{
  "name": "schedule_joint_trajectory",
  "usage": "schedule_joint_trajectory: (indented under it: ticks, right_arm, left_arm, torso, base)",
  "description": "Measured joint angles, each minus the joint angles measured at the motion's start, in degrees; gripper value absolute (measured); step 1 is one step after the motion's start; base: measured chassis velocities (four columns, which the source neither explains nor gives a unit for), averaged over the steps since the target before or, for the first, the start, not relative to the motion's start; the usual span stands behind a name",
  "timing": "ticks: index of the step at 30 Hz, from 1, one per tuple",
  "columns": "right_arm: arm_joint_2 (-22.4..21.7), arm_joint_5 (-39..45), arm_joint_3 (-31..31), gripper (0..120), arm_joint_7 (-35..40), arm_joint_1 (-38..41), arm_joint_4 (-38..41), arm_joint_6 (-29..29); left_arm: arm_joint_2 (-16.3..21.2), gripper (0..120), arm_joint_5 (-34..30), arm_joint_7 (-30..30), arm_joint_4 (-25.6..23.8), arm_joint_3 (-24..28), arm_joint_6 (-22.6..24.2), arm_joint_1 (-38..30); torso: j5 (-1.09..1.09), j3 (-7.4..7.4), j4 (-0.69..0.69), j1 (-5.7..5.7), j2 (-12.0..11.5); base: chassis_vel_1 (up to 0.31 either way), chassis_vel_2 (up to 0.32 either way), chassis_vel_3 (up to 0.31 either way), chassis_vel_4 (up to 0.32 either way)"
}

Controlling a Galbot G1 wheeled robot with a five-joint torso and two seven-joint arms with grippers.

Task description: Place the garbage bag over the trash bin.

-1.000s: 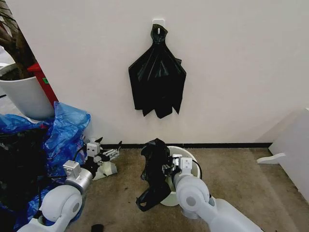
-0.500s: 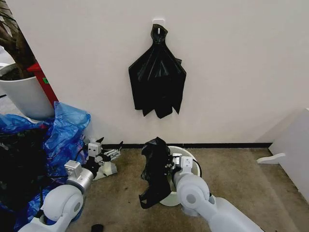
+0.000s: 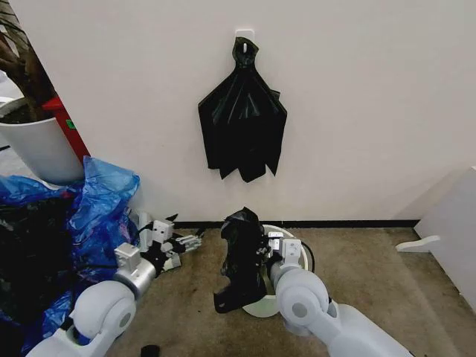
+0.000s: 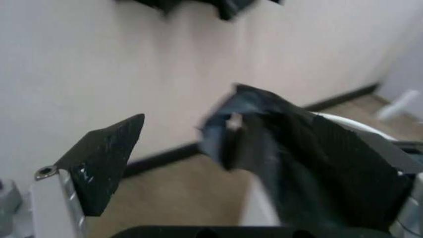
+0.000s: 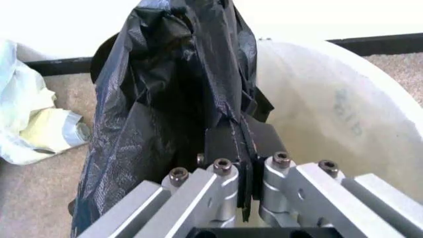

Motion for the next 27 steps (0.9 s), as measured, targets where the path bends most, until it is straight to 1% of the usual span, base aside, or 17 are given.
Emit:
schedule_joint_trajectory:
  ticks: [1, 3, 4, 7, 9, 12, 14, 16, 17, 19, 27]
  right_arm:
    - [-0.24, 0.0, 0.15, 0, -0.01, -0.04, 0.17, -0.1]
    - [-0.51, 0.09, 0.24, 0, -0.02, -0.06, 0.3, -0.19]
    - [-0.51, 0.09, 0.24, 0, -0.02, -0.06, 0.3, -0.19]
    - [-0.8, 0.5, 0.3, 0, -0.02, -0.09, 0.66, -0.33]
    - [-0.87, 0.67, 0.4, 0, -0.02, -0.09, 0.82, -0.37]
    - [-0.91, 0.81, 0.53, 0, -0.02, -0.09, 0.88, -0.39]
    - [-0.97, 0.95, 0.7, 0, -0.03, -0.08, 0.88, -0.42]
    - [-1.03, 1.17, 1.05, 0, -0.17, -0.09, 0.84, -0.49]
    - [-1.03, 1.17, 1.05, 0, -0.17, -0.09, 0.84, -0.49]
    - [-1.03, 1.18, 1.35, 0, -0.32, -0.21, 0.66, -0.53]
    - [-0.77, 1.13, 1.44, 0, -0.39, -0.35, 0.39, -0.57]
  left_arm:
    - [0.34, 100, -2.18, -1.11, -0.13, 2.68, 1.22, -1.62]
    - [0.52, 100, -5.11, -2.65, -0.38, 6.22, 3.14, -3.99]
    - [0.52, 100, -5.11, -2.65, -0.38, 6.22, 3.14, -3.99]
    - [0.34, 100, -8.81, -5.94, 0.18, 11.35, 5.25, -8.55]
    - [-0.02, 100, -10.2, -8.41, 1.13, 13.89, 6.34, -11.67]
    - [-0.2, 100, -10.49, -9.6, 1.67, 14.9, 6.89, -13.03]
    - [-0.56, 100, -10.78, -12.24, 2.69, 16.86, 7.79, -15.41]
    - [-1.37, 100, -11.5, -16.7, 3.7, 18.79, 10.92, -18.09]
    - [-1.37, 100, -11.5, -16.7, 3.7, 18.79, 10.92, -18.09]
    - [-1.79, 100, -12.03, -19.17, 4.18, 19.86, 13.03, -19.6]
    - [-2.13, 100, -13.18, -21.36, 4.66, 22.44, 15.62, -21.62]
  torso:
    - [-0.01, 0.0, 0.0, 0.0, 0.0]
    - [0.01, 0.0, 0.0, 0.0, 0.0]
    - [0.01, 0.0, 0.0, 0.0, 0.0]
    - [0.0, 0.0, 0.0, 0.0, 0.0]
    - [0.0, 0.0, -0.01, 0.0, 0.0]
    - [0.0, 0.0, -0.01, 0.0, 0.0]
    - [0.0, 0.0, -0.01, 0.0, 0.0]
    - [0.0, 0.0, 0.0, 0.0, 0.0]
    - [0.0, 0.0, 0.0, 0.0, 0.0]
    - [0.0, 0.0, 0.0, 0.0, 0.0]
    - [0.0, 0.0, 0.0, 0.0, 0.0]
  base:
    - [0.0, 0.0, 0.0, 0.0]
    - [0.0, 0.0, 0.0, 0.0]
    - [0.0, 0.0, 0.0, 0.0]
    - [0.0, 0.0, 0.0, 0.0]
    - [0.0, 0.0, 0.0, 0.0]
    - [0.0, 0.0, 0.0, 0.0]
    - [0.0, 0.0, 0.0, 0.0]
    - [0.0, 0.0, 0.0, 0.0]
    - [0.0, 0.0, 0.0, 0.0]
    - [0.0, 0.0, 0.0, 0.0]
    - [0.0, 0.0, 0.0, 0.0]
